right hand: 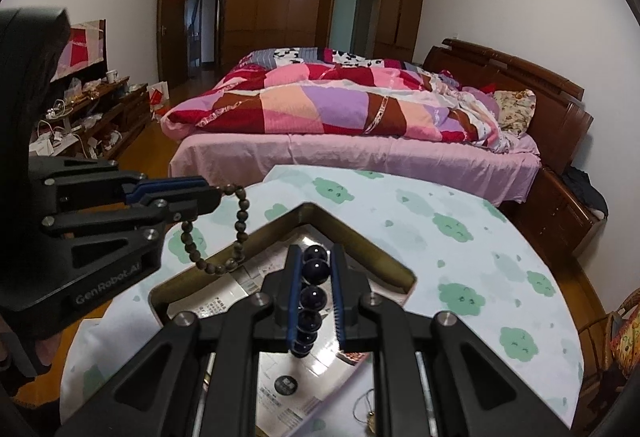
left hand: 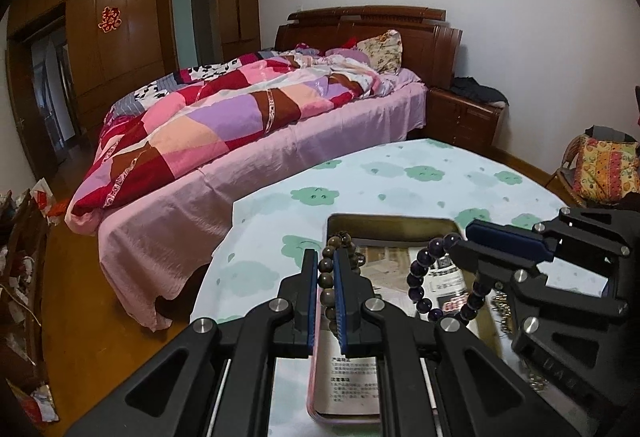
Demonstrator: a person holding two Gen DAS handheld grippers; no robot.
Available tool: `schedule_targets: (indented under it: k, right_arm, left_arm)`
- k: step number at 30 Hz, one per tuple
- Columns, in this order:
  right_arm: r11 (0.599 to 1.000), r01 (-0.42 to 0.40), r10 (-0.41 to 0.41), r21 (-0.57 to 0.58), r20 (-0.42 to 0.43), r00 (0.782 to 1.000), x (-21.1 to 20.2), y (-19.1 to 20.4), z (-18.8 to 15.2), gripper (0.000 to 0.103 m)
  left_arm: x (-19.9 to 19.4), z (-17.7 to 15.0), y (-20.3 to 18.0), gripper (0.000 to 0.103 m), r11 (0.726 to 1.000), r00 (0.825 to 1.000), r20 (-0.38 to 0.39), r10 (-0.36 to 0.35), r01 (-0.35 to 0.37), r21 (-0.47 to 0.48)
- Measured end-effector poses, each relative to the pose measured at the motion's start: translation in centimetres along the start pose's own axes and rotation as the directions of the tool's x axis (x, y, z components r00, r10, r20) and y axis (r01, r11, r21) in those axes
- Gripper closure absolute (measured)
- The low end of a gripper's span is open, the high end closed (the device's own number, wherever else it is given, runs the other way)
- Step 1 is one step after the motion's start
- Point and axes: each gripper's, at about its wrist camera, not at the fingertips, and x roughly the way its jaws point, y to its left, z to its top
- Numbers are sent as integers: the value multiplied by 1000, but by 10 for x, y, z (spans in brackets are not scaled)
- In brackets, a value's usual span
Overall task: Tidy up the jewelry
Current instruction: 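Carry both bead bracelets into the tin box and open both tools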
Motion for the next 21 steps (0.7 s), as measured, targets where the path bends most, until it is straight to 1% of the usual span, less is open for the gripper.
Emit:
schedule_targets:
  k: [11,17,21]
  right_arm:
    - [999,39,-38,14,-65,997,32,-4,-13,87]
    - [999,40,-37,23,-121,992,46,-4,-18,87]
    - [999,22,-15,43,-156,988,55,-8,-22,87]
  left_arm:
    - [39,-5,-4,96,1000,997,-82,5,-3,27]
    - [55,-11,-5,96,999,992,-127,7,-3,33]
    - [55,-10,-6,96,999,992,-129,11,-5,43]
